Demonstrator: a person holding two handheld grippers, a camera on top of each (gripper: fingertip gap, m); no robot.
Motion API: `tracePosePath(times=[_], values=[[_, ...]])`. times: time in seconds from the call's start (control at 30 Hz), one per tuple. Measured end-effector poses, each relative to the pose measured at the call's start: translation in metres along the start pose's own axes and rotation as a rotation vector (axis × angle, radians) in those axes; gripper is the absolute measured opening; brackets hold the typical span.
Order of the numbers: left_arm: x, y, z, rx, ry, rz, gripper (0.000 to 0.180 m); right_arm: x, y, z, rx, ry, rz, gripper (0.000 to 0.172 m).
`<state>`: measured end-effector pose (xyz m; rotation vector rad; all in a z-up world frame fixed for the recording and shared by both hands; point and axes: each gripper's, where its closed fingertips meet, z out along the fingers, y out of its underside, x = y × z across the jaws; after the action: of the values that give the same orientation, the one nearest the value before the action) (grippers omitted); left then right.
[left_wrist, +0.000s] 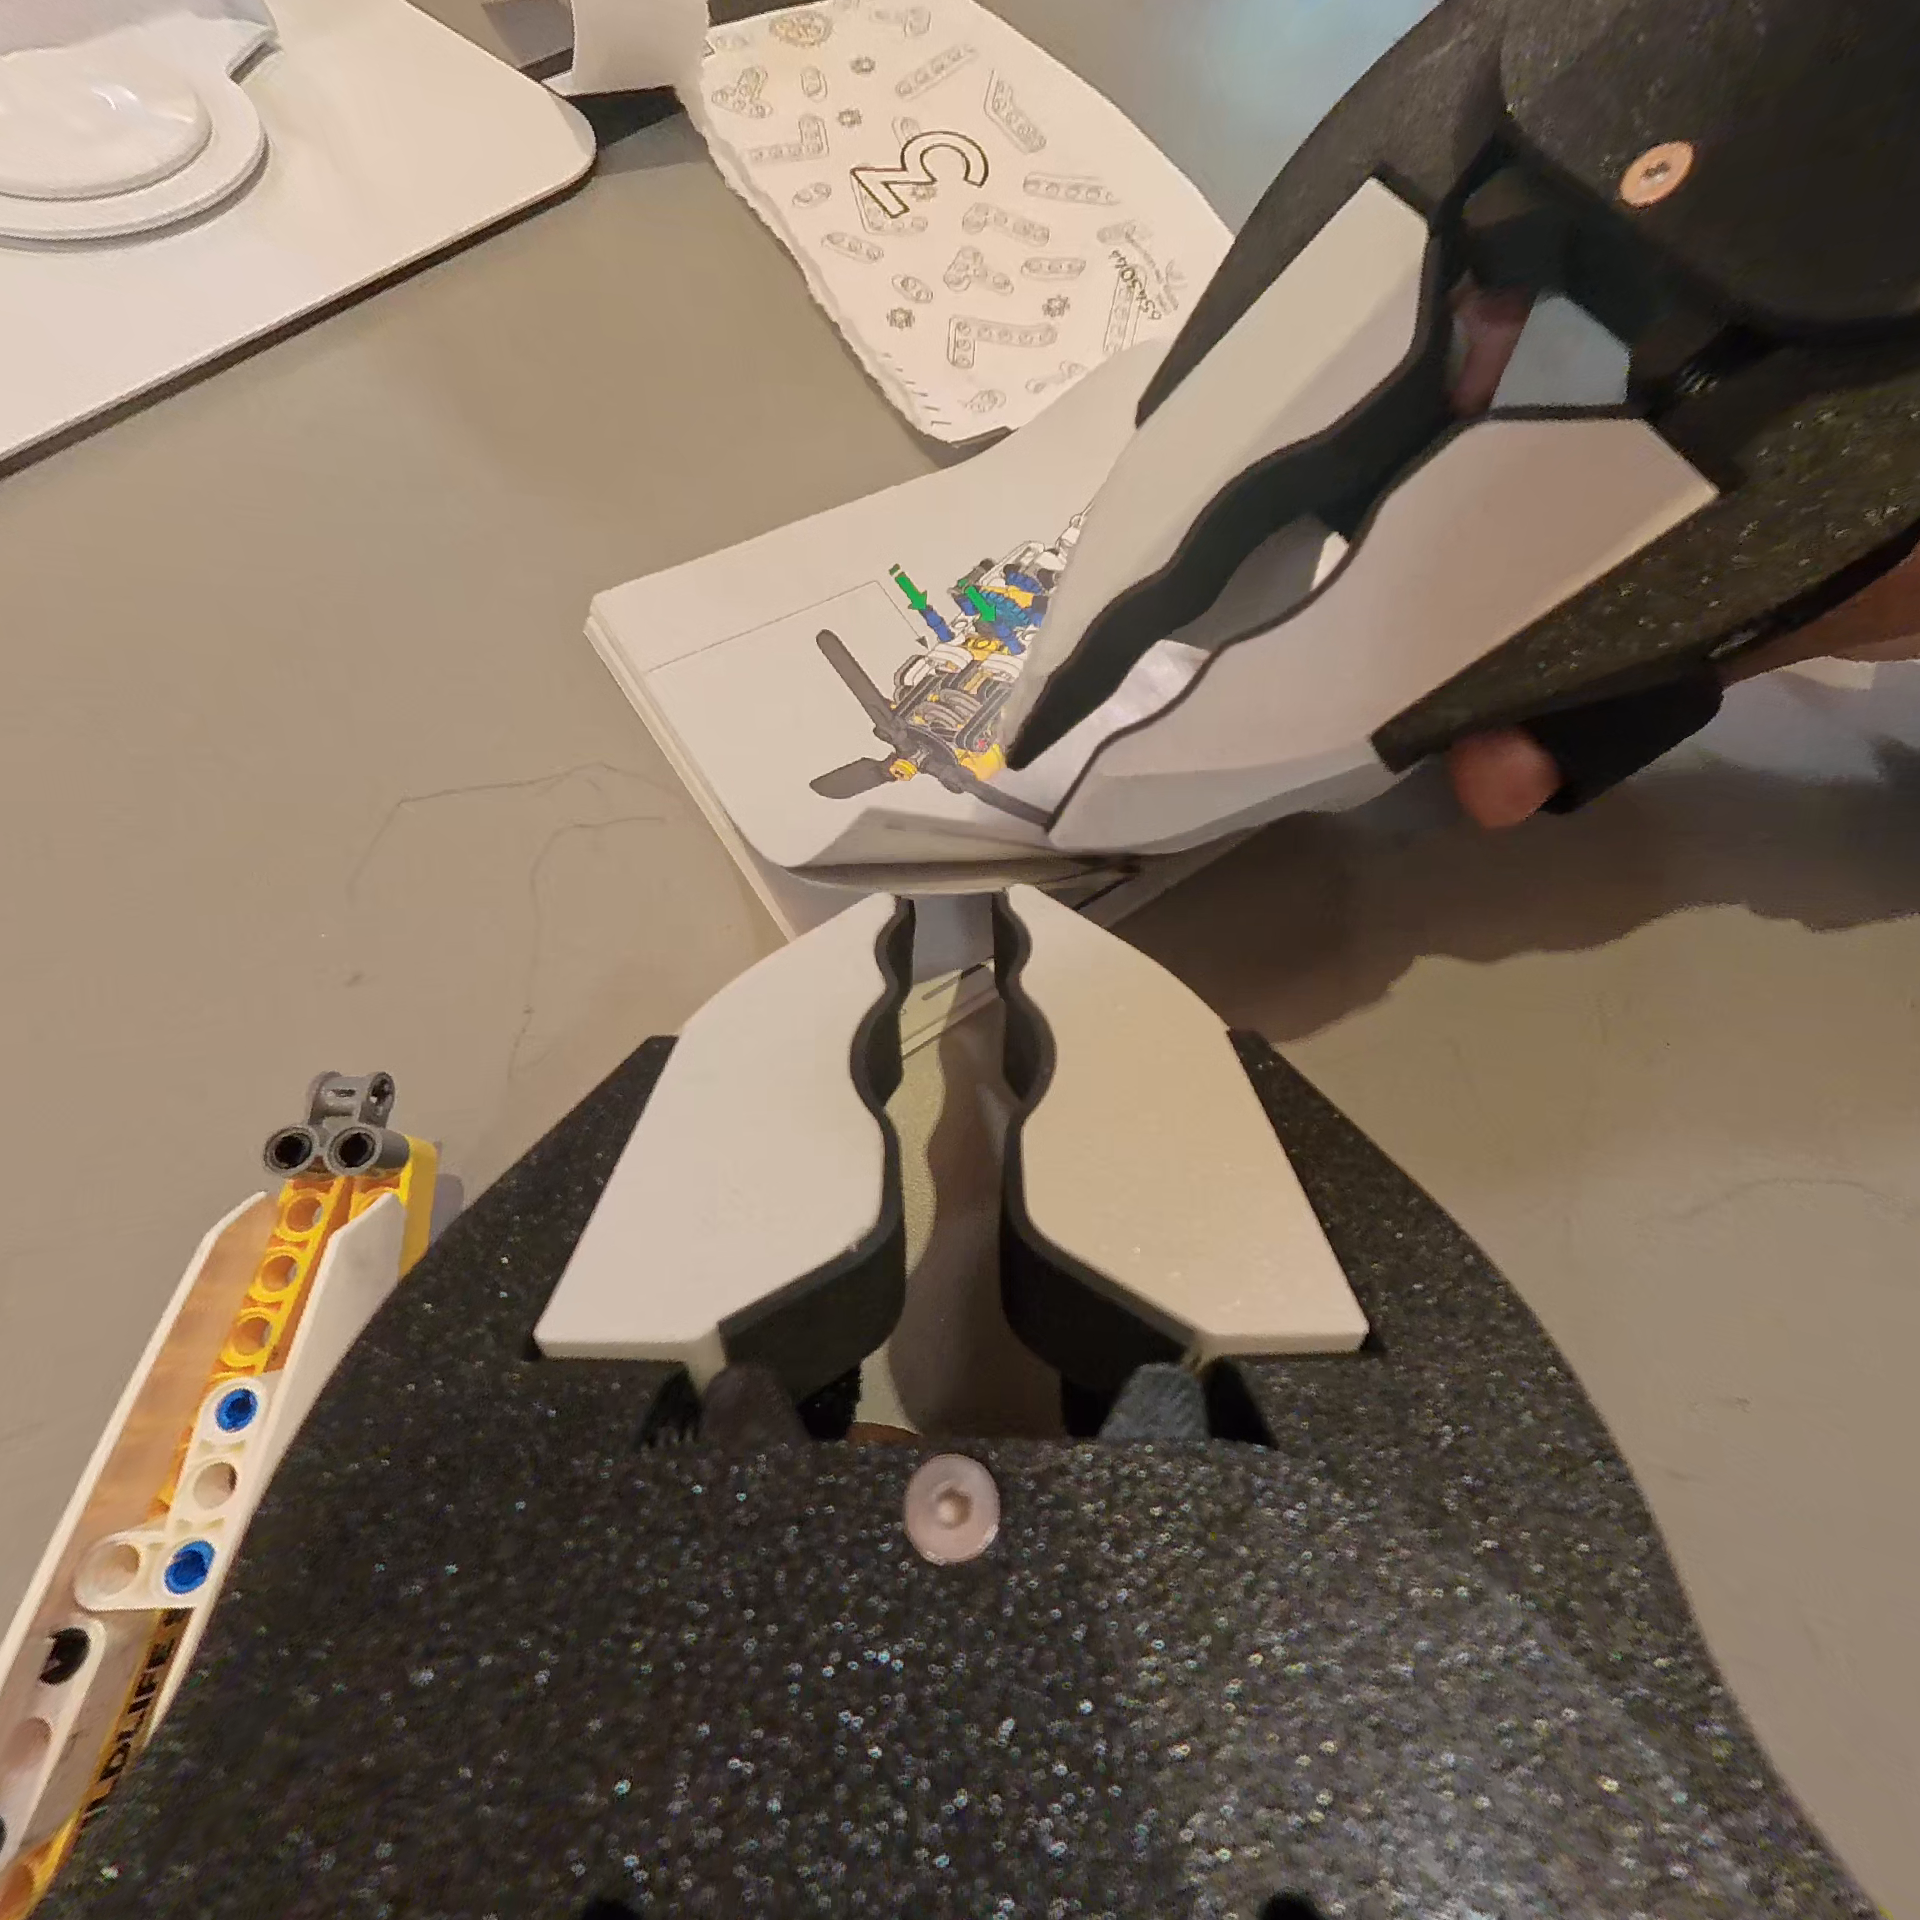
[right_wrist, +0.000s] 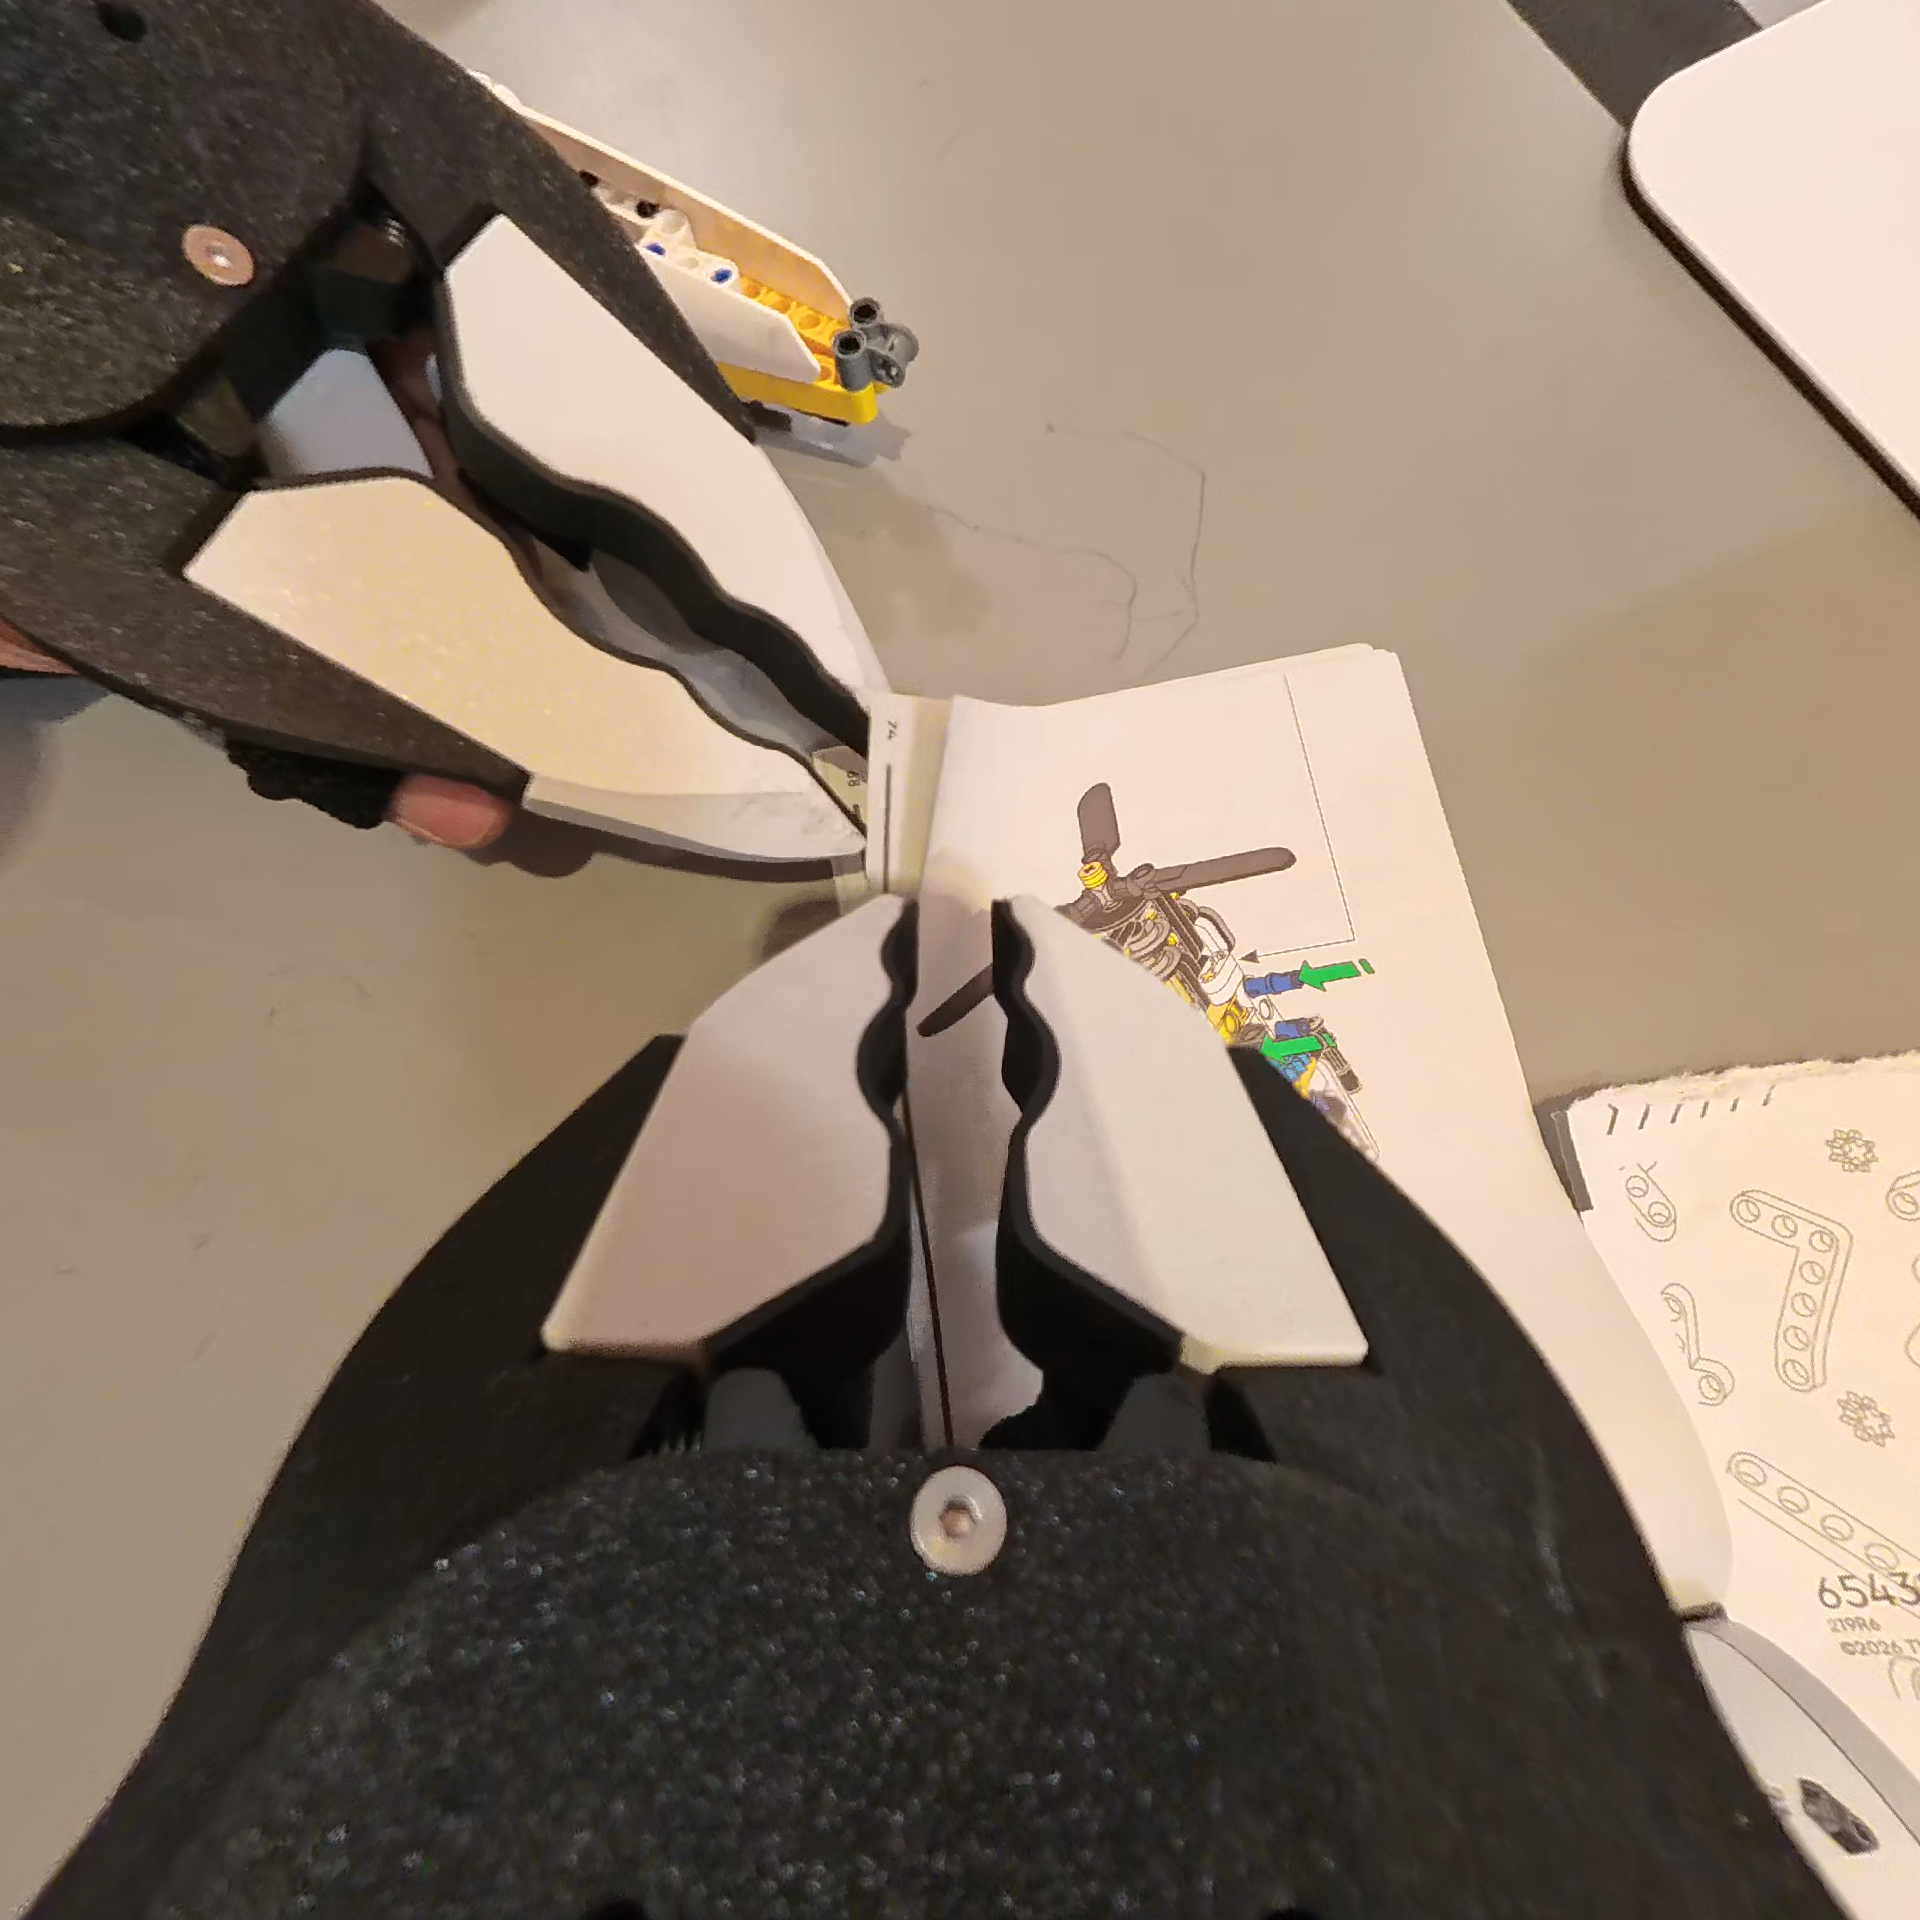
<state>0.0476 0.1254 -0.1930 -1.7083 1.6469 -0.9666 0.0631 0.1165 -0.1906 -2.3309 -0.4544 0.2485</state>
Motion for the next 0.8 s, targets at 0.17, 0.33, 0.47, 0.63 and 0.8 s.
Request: tracePosePath(times=[0.17, 0.33, 0.47, 0.63, 0.8], values=[[0.0, 0.001, 0.0, -0.004, -0.001, -0.001, 0.016, 0.001, 0.002, 0.001, -0.013, 0.016, 0.011, 0.006], [-0.001, 0.002, -0.001, -0.011, -0.012, -0.008, 0.019, 0.002, 0.004, 0.003, -0.023, 0.025, 0.011, 0.006], [-0.005, 0.001, -0.003, -0.01, -0.045, -0.012, 0.023, 0.003, 0.005, 0.003, -0.025, 0.032, 0.016, 0.006], [-0.019, -0.012, -0.011, 0.046, -0.175, 0.089, 0.025, 0.003, 0.005, 0.003, -0.025, 0.032, 0.018, 0.006], [-0.01, 0.0, 0.006, -0.041, -0.084, 0.068, 0.023, 0.002, 0.004, 0.004, -0.024, 0.03, 0.016, 0.007]])
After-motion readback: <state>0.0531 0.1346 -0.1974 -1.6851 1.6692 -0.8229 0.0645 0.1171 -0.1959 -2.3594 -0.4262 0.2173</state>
